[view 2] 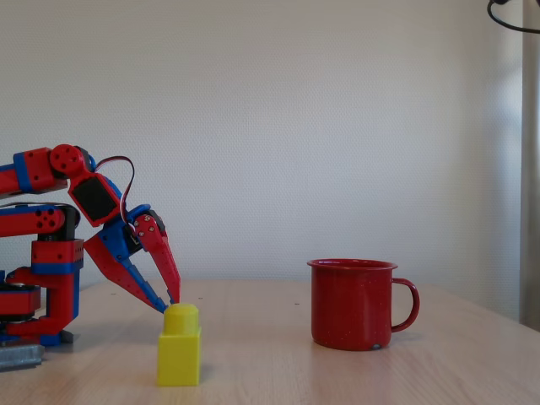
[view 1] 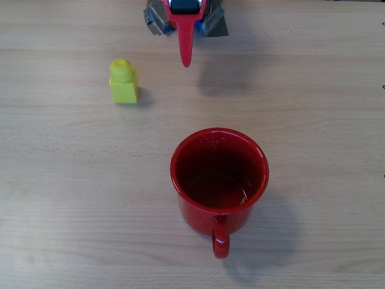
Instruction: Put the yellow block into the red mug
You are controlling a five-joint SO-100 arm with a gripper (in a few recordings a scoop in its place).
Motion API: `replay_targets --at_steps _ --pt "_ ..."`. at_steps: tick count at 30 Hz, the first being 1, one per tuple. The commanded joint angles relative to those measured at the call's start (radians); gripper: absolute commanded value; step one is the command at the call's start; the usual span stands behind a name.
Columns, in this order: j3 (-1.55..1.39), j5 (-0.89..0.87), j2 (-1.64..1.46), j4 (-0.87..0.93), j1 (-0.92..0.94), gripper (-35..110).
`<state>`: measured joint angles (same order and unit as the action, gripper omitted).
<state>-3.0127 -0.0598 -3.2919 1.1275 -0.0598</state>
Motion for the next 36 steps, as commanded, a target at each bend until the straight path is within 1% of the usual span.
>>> replay_targets --at_steps 1,19,24,33,36 --pt "0.017 0.000 -0.014 0.008 -0.015 0" --pt "0.017 -0.005 -0.014 0.009 -0.006 0" --pt "0.029 0.051 0.005 -0.006 0.026 0" --pt "0.284 0.164 0.258 -0.008 0.107 0" --pt "0.383 0.189 0.353 0.021 0.135 0"
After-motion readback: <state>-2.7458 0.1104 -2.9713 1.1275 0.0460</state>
